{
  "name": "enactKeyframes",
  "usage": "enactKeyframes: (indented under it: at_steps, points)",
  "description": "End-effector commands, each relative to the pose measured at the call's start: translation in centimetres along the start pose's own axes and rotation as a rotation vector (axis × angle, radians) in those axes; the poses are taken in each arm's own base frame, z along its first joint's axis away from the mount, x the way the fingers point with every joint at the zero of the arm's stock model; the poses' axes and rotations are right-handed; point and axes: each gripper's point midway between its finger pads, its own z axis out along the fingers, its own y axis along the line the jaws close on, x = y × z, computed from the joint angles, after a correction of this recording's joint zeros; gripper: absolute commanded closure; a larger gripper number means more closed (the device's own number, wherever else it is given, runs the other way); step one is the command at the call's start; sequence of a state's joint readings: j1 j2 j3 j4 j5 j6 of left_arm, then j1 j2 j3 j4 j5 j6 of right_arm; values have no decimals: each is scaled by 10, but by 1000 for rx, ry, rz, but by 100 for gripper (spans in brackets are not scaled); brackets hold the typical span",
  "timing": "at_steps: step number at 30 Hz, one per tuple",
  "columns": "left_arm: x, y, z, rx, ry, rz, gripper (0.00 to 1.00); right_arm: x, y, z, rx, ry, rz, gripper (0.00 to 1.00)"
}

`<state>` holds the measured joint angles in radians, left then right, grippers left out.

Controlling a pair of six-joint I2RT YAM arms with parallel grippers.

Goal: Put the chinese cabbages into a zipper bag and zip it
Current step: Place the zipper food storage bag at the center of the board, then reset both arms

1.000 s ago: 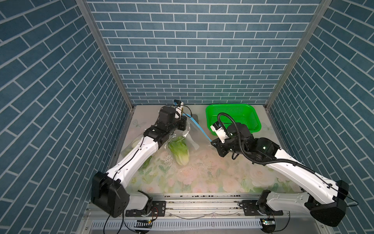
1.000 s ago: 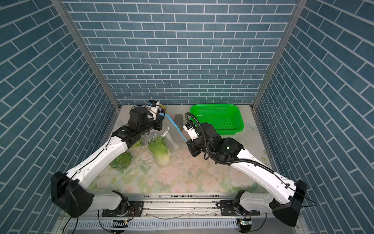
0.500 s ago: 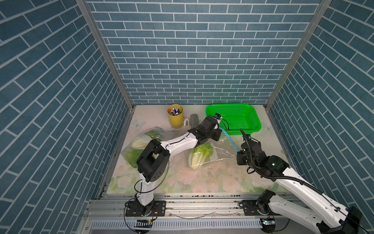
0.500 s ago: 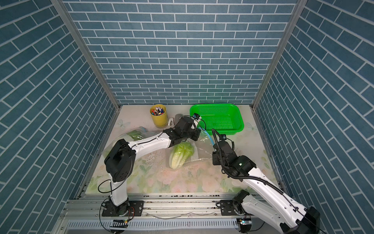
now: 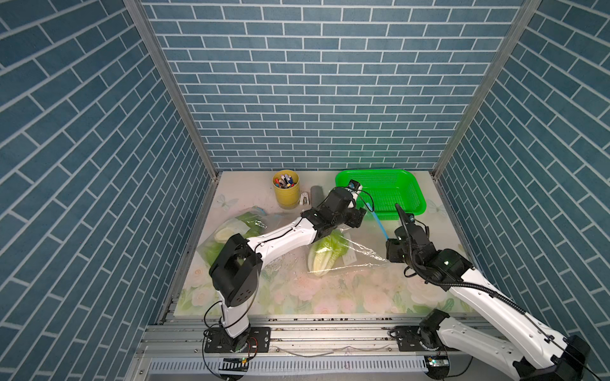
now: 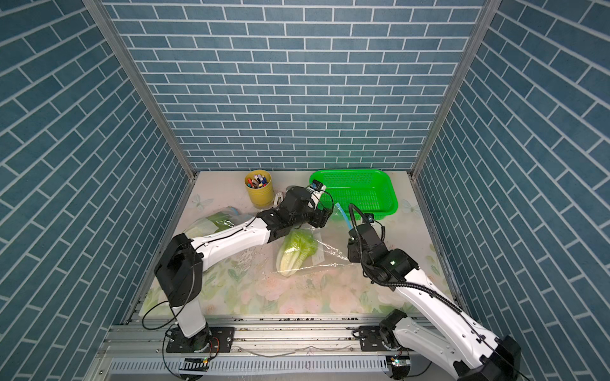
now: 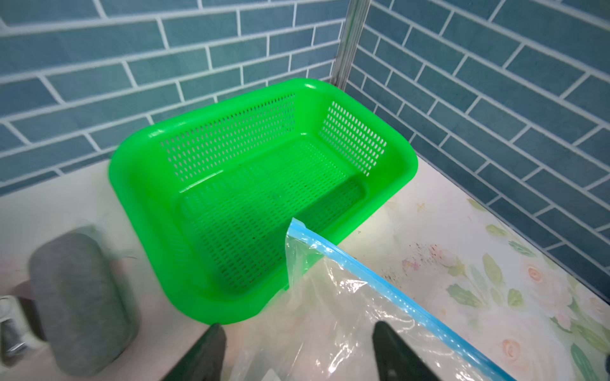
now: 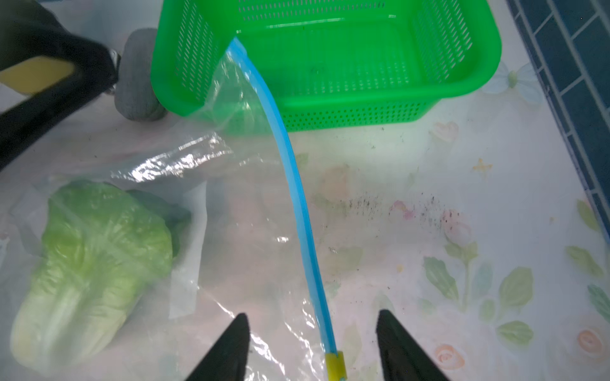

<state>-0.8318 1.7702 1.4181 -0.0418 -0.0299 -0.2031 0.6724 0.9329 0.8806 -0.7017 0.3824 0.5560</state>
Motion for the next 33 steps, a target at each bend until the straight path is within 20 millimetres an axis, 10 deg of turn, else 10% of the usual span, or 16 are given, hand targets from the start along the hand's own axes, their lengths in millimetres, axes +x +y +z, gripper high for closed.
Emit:
enactKeyframes:
  at_steps: [1, 10, 19, 27, 33]
  points:
    - [-2, 37, -35, -185, 7, 55, 9, -31, -6, -4, 52, -62, -11, 25]
    - [1, 177, -147, -678, -22, -88, 1, -81, -78, 28, 273, -136, 149, 5]
    - [82, 304, -237, -1095, 6, -277, 1, -41, -193, 80, 557, -136, 344, 1]
    - [163, 342, -250, -1249, 29, -285, 1, -3, -228, 123, 669, -112, 310, 1]
    - [184, 349, -221, -1195, -4, -235, 0, -22, -219, 147, 575, -208, 243, 1]
